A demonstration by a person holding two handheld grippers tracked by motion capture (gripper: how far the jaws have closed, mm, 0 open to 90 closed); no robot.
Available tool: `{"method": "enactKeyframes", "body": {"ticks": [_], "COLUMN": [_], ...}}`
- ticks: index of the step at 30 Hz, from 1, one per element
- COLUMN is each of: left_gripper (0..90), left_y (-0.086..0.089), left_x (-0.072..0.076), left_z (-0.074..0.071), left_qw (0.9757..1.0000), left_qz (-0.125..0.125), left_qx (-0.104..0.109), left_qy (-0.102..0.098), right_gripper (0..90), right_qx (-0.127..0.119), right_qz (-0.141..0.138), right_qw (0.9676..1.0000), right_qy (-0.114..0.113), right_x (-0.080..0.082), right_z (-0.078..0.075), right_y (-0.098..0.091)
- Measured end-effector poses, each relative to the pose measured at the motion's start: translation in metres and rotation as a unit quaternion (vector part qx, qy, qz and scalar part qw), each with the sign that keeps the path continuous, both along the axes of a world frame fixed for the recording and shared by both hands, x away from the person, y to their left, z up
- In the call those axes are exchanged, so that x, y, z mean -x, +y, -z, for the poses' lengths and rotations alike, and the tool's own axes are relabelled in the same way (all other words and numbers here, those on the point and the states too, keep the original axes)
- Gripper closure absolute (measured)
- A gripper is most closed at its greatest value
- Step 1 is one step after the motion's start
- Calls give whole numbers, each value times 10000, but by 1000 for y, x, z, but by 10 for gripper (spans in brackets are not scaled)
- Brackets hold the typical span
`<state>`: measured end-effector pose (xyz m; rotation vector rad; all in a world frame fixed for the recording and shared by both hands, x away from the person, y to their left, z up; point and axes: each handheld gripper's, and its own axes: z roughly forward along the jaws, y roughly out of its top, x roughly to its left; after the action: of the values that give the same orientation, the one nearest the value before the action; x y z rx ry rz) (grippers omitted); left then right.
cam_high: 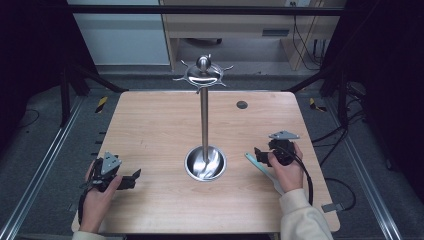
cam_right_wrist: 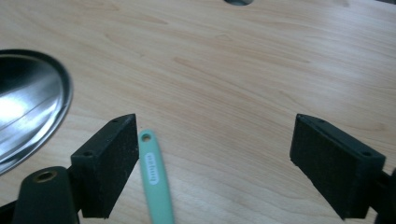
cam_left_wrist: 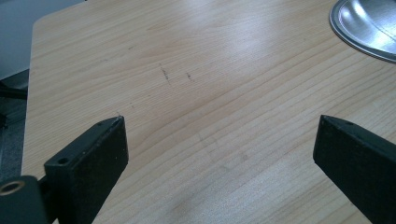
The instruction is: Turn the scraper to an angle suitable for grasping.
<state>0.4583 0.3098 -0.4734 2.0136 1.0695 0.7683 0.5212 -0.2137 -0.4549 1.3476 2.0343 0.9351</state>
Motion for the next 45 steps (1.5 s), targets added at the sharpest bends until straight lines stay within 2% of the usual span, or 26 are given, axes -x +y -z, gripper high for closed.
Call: {"method": "enactKeyframes", "body": {"ticks": [1,2,4,5,10,12,13,14,15,16,20,22,23,24,25,28,32,38,45], "left_gripper": [30,30,30,30,30,30,30,30,30,30,30,30,30,30,30,30,30,30,30], "left_y": [0,-1,-1,-1,-1,-1,-1,-1,-1,-2,-2,-2,-2,-2,-2,-2,-3,-3,-3], "left_x": [0,0,0,0,0,0,0,0,0,0,0,0,0,0,0,-1,-1,-1,-1], "left_z": [0,0,0,0,0,0,0,1,1,1,1,1,1,1,1,1,1,2,2], "left_qw": [10000,10000,10000,10000,10000,10000,10000,10000,10000,10000,10000,10000,10000,10000,10000,10000,10000,9999,9999], "left_qz": [0,-5,0,6,15,17,22,22,22,28,32,36,37,40,40,53,69,83,92], "left_qx": [0,14,13,16,3,4,-1,11,11,2,-14,-16,-20,-25,-25,-32,-33,-28,-43], "left_qy": [0,-2,-4,-3,5,8,11,8,8,8,18,20,21,25,25,33,52,57,60], "right_gripper": [185,226,240,259,259,263,263,339,339,445,650,748,748,814,814,892,900,900,900], "right_qx": [0,34,47,60,261,270,270,428,428,561,684,705,705,721,721,780,853,952,951], "right_qz": [0,-184,-268,-455,-696,-917,-917,-1064,-1064,-1208,-1537,-1569,-1569,-1518,-1518,-1438,-1357,-1399,-1292], "right_qw": [10000,9998,9996,9988,9968,9949,9949,9927,9927,9900,9838,9831,9831,9833,9833,9831,9825,9800,9800], "right_qy": [0,77,98,177,283,335,335,374,374,454,614,629,629,699,699,820,948,1047,1180], "right_x": [0,1,1,1,2,4,4,5,5,6,7,8,8,7,7,5,3,0,-4], "right_z": [0,0,1,0,0,2,2,4,4,6,9,10,10,11,11,13,16,20,23], "right_y": [0,5,7,11,24,28,28,35,35,40,46,47,47,47,47,44,43,45,41]}}
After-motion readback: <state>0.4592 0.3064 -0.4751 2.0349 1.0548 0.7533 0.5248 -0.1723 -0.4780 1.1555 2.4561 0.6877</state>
